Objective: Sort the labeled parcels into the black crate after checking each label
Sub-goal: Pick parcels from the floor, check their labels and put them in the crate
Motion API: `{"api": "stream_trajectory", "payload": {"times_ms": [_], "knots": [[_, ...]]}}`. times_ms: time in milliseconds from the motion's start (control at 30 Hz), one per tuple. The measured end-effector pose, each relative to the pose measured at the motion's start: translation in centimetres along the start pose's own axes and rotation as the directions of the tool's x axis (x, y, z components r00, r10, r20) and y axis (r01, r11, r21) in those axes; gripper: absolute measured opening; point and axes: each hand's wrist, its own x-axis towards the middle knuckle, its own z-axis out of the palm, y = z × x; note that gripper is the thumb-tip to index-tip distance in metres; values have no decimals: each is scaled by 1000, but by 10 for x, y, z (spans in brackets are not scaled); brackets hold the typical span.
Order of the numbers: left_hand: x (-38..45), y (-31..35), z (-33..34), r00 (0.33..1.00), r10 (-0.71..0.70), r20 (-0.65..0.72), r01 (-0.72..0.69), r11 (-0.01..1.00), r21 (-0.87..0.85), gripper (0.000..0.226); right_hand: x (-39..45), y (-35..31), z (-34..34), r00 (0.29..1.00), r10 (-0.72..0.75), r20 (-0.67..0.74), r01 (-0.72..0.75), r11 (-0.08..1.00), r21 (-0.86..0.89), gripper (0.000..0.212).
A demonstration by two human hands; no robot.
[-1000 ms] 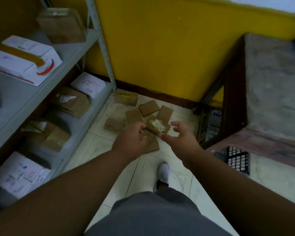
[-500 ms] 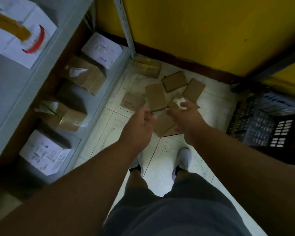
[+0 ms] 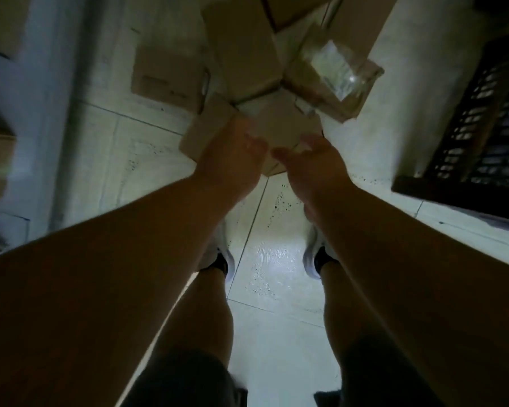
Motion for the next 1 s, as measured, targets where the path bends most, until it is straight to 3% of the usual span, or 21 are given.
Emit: {"api": "stream_trajectory", "payload": {"times_ms": [133, 233, 367, 533, 633, 733, 833, 900, 1000], "knots": [[72, -74, 54, 993, -113, -25, 114, 992, 44, 40, 90, 57, 33, 999, 15, 46, -11, 996, -86, 71], [122, -115, 89, 976, -208, -63, 209, 978, -3, 43, 151, 92, 47, 996, 92, 5, -91, 991, -96, 72], [179, -148, 129, 984, -179, 0, 179, 982, 69, 51, 212, 119, 61, 966, 255, -55, -257, 966, -34, 70], [225, -161, 163, 957, -256, 134, 226, 953, 203, 55, 258, 131, 70, 932, 363, -28, -360, 930, 73, 68], [237, -161, 165, 941, -316, 116, 273, 918, 287, 43, 268, 131, 67, 925, 380, 8, -378, 918, 120, 61], [224, -152, 157, 932, -345, 113, 316, 924, 217, 42, 261, 128, 57, 924, 380, 29, -381, 920, 88, 56], [183, -125, 138, 947, -279, 162, 272, 960, 62, 26, 228, 100, 47, 953, 299, 43, -301, 952, 58, 35], [153, -94, 117, 949, -253, 189, 269, 961, -62, 50, 198, 70, 35, 969, 242, 44, -245, 967, 75, 48], [109, -38, 71, 973, -207, 100, 222, 961, -164, 57, 142, 17, 13, 987, 156, 35, -159, 983, 92, 100]]}}
